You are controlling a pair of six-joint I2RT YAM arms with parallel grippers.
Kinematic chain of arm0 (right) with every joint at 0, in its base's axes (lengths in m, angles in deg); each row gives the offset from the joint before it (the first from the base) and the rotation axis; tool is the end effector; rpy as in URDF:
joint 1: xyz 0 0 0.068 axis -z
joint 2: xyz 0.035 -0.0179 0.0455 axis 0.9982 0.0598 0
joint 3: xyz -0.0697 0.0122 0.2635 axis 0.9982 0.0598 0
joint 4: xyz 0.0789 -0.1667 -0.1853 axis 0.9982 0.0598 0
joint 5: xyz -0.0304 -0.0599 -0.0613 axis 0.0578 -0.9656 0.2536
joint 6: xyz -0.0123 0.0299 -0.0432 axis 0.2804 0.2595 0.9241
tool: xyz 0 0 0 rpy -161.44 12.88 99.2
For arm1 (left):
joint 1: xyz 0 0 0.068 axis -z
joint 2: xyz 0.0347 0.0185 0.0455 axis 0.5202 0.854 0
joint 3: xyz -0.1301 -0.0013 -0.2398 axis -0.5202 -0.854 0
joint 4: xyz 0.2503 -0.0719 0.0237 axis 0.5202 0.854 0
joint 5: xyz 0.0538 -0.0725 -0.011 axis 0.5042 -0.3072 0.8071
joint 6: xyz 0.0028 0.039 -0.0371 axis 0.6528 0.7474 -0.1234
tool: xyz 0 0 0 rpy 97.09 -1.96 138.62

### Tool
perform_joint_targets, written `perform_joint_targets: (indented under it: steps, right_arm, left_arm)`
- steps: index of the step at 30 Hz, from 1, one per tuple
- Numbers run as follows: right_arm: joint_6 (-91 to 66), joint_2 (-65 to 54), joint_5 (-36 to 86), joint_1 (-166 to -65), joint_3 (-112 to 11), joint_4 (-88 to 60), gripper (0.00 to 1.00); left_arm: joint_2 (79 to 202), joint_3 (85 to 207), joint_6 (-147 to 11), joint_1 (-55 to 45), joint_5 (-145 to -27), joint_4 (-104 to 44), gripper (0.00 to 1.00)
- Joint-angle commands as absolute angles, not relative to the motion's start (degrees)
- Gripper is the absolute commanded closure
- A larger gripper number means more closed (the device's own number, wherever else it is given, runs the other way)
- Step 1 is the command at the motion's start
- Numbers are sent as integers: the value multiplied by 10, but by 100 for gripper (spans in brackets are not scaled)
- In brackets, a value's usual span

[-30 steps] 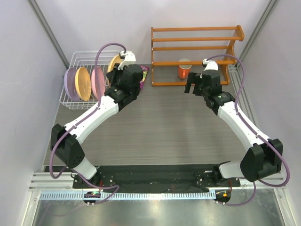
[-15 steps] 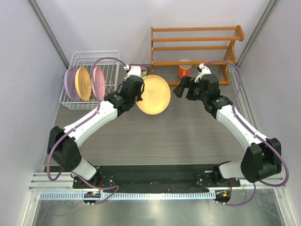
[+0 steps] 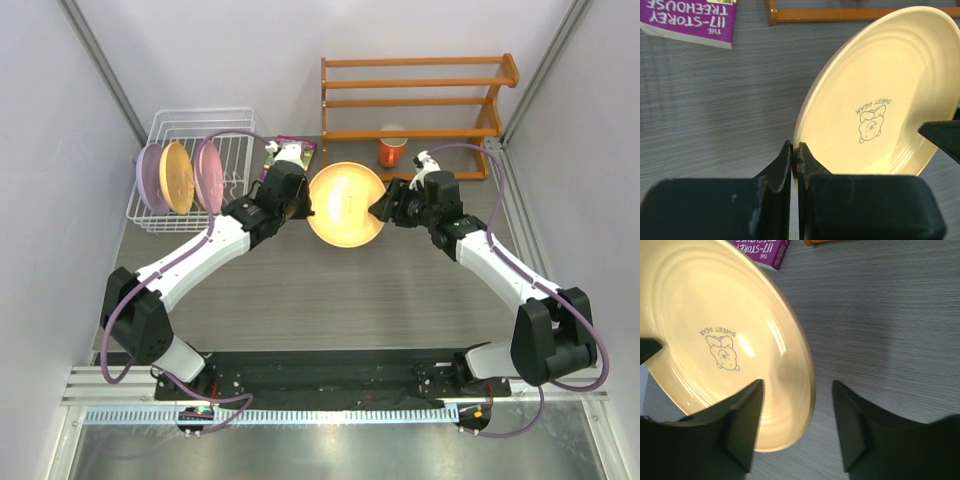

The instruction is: Unload the plates from the dish rack

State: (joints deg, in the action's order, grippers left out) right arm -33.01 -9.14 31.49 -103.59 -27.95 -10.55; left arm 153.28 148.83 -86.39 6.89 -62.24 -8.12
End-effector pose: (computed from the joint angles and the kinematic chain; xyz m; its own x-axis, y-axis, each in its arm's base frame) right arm 0.2903 0.0980 0.2761 -0.6199 0.2722 -0.7360 -0.2363 0.8296 0.5059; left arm 0.2842 -0.2118 0.3233 -0.5740 -0.1604 -0.8030 0.1498 0.9435 -0.2955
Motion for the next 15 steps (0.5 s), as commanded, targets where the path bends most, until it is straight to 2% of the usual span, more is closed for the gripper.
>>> perform_joint_targets:
  steps: [1,2,4,5,6,9,10,11,12,13,15]
  right_arm:
    - [-333,-83,334,-1034,-276,-139,47]
    - [-331,-81,336,-1034,-277,-140,66]
    - [-331,-82,339,-1034,-276,-139,79]
    - [-332,-82,339,-1034,-274,-139,96]
    - [-331,-84,338,-1034,-273,-140,99]
    - [-331,-98,327,-1034,-269,-139,99]
    - [-331,-103,309,-1034,-267,-137,99]
    - [-331,-116,300,-1034,-264,-128,99]
    - [-331,-123,286,-1034,-264,-119,99]
    - [-328,-128,263,-1034,-264,-110,99]
    - [-319,-145,243,-1032,-266,-80,99]
  left_arm:
    - [1516,1482,-893,70,-664,-128,100]
    - [1516,1480,-894,69,-664,-130,100]
    - [1511,1476,-896,70,-663,-131,100]
    - [1510,1474,-896,69,-662,-133,100]
    - [1509,1473,-896,69,-658,-132,100]
    - [1504,1467,-894,68,-641,-130,100]
    - [1504,1466,-893,68,-636,-128,97]
    - [1505,1466,-891,68,-619,-124,89]
    - [1506,1465,-889,69,-609,-113,76]
    - [1507,1467,-886,68,-595,-106,51]
    - [1510,1468,-879,68,-546,-89,36]
